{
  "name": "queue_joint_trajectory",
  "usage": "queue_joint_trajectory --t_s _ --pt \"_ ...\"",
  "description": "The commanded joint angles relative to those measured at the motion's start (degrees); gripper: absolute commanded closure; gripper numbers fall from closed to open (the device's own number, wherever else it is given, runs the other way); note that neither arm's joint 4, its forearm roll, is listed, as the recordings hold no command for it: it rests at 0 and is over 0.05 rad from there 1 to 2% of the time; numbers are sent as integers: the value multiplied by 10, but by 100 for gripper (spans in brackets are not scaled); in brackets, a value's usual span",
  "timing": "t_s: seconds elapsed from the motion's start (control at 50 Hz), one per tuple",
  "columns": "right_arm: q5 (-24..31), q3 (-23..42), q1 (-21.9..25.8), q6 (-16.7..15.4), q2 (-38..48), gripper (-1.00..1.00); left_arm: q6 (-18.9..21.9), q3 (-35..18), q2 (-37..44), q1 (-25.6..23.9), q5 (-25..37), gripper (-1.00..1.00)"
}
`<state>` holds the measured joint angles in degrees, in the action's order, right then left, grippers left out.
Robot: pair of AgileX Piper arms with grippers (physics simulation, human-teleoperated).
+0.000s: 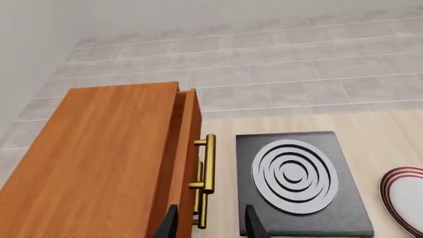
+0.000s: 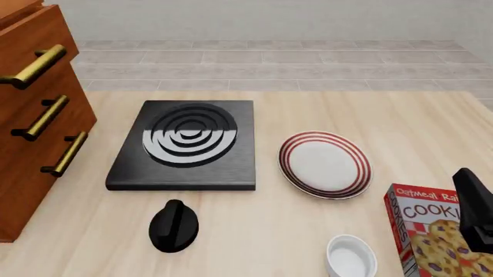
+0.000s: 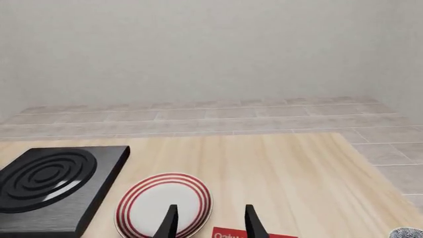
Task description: Pick the akita bowl in the top layer of the wooden cabinet and place it on the plate.
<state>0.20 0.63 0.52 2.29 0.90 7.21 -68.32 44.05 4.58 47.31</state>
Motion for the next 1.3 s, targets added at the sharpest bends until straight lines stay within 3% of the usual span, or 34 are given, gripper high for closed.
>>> queue_joint_trajectory --t_s 0.02,0.38,0.48,0.82,1.3 --pt "-3 0 0 0 3 -100 4 -25 28 15 27 -100" --pt "-3 0 1 -1 5 -100 16 -50 62 30 51 -100" --pt "-1 0 0 -1 2 -100 3 -53 77 32 56 -100" --pt "-12 -1 1 0 14 -100 35 -60 102 55 62 -100" --pt "1 -1 0 3 0 -100 42 -18 113 68 50 -100"
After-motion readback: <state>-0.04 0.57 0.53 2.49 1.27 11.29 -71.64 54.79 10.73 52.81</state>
